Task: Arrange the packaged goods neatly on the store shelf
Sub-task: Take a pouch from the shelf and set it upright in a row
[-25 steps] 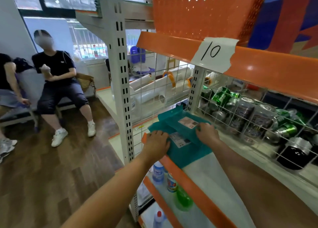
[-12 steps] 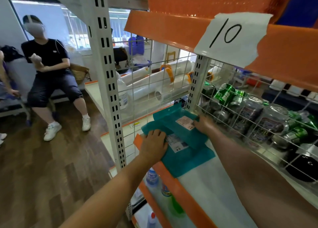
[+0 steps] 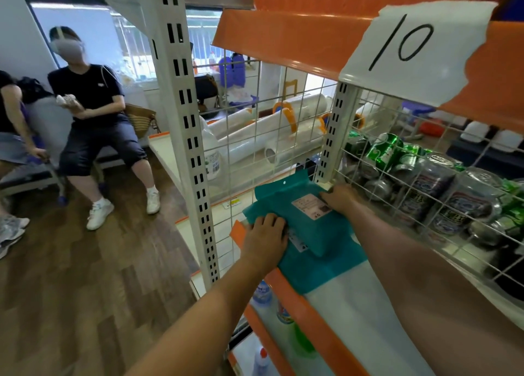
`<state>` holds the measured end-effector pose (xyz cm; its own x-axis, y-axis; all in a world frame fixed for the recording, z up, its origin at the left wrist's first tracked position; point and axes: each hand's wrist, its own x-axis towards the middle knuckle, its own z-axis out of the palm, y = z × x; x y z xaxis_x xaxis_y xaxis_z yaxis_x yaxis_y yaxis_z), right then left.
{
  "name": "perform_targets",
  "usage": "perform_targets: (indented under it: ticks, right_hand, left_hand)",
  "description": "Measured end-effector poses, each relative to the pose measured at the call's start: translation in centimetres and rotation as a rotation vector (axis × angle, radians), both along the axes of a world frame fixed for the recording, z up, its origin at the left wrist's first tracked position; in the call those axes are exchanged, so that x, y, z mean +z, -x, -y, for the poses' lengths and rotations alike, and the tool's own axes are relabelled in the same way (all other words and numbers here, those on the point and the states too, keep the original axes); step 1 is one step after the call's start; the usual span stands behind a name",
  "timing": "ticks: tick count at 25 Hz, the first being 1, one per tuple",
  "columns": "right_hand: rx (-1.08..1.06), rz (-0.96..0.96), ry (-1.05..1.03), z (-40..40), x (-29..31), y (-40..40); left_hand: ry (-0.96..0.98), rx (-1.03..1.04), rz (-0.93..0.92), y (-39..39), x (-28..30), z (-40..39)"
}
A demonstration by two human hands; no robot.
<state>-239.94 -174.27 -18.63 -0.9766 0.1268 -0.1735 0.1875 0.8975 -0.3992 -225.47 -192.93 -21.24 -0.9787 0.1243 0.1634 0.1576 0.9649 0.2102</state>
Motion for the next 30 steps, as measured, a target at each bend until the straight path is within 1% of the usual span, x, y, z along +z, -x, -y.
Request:
perform_targets:
  ticks: [3, 8, 12, 17, 21, 25, 30]
  right_hand:
    - [-0.022, 0.030, 0.120, -0.2, 0.3, -0.5]
    - [-0.152, 0.117, 0.441, -1.8, 1.7, -1.9]
    - [-0.188, 0.201, 0.633, -2.5, 2.5, -3.2]
    - [-0.251, 0.257, 0.802, -3.9, 2.5, -4.3]
    - [-0.290, 0.345, 0.989, -5.5, 2.2, -6.1]
    - [-0.335, 0.282, 1.074, -6.8, 2.1, -8.4]
    - [-0.426, 0.178, 1.155, -6.5, 2.9, -11.6]
  left_hand:
    - [0.003, 0.004, 0.002, -0.1, 0.0, 0.0]
    - [0.031, -0.001, -0.005, -0.2, 0.0, 0.0]
    - [0.026, 0.001, -0.004, -0.2, 0.0, 0.0]
    - [0.021, -0.021, -0.003, -0.2, 0.1, 0.1]
    - [0.054, -0.022, 0.015, -0.2, 0.3, 0.2]
    - [0.071, -0.049, 0.025, -0.2, 0.7, 0.5]
    - [0.057, -0.193, 0.109, 1.1, 1.5, 2.4]
